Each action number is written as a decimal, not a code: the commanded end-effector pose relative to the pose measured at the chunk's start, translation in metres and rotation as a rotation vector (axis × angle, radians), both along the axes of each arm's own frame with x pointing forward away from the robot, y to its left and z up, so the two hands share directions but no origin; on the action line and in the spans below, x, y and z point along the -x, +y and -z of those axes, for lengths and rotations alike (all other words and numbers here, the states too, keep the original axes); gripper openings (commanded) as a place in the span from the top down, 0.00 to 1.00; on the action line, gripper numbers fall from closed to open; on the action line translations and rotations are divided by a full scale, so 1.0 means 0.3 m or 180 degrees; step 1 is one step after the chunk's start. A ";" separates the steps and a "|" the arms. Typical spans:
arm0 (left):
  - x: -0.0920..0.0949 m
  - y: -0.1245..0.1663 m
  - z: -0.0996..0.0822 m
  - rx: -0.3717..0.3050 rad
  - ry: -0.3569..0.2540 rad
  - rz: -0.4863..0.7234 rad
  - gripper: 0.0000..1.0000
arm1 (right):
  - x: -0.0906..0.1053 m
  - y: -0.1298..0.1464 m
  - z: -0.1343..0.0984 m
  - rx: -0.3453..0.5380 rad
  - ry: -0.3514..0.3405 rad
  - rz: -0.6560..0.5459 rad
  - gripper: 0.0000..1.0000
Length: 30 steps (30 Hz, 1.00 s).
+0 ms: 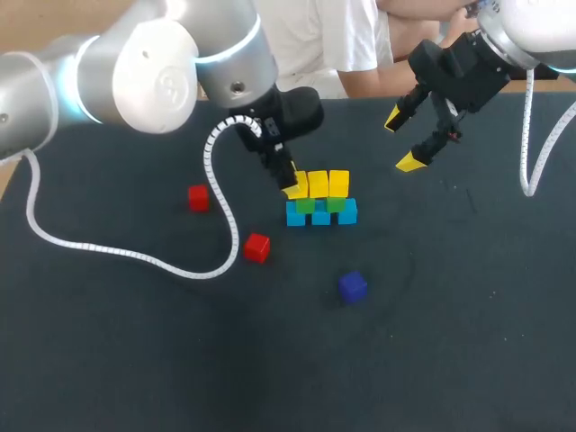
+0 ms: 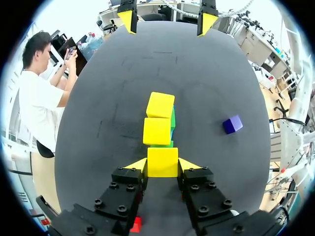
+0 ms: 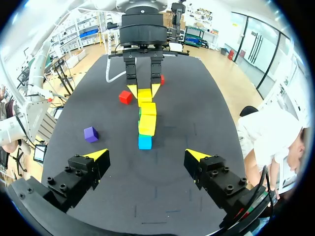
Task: Place the blue cubes, place green cubes on the blue cubes, place the yellow cubes on the green cubes, then place the red cubes on the yellow cubes, and place purple cube on the red cubes.
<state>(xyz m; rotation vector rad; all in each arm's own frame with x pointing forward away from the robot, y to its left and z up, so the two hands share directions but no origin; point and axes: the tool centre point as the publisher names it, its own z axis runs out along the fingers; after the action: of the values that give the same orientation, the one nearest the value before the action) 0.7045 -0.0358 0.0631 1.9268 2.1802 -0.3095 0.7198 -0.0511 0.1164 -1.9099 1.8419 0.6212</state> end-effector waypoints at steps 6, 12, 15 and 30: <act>-0.045 -0.004 0.008 -0.0028 0.0058 0.0062 1.00 | -0.002 0.000 0.001 -0.0004 0.0002 -0.0003 0.00; -0.064 -0.012 0.012 -0.0027 0.0066 0.0102 1.00 | -0.002 0.000 0.001 -0.0004 0.0002 -0.0003 0.00; -0.067 -0.013 0.013 -0.0027 0.0068 0.0111 1.00 | -0.002 0.000 0.001 -0.0004 0.0002 -0.0003 0.00; -0.065 -0.003 0.029 -0.0009 0.0105 0.0082 1.00 | -0.002 0.000 0.001 -0.0004 0.0002 -0.0003 0.00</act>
<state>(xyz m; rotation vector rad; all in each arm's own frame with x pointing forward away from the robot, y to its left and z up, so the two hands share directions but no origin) 0.7213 -0.0366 0.0542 1.9608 2.1789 -0.3412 0.7198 -0.0511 0.1164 -1.9098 1.8419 0.6212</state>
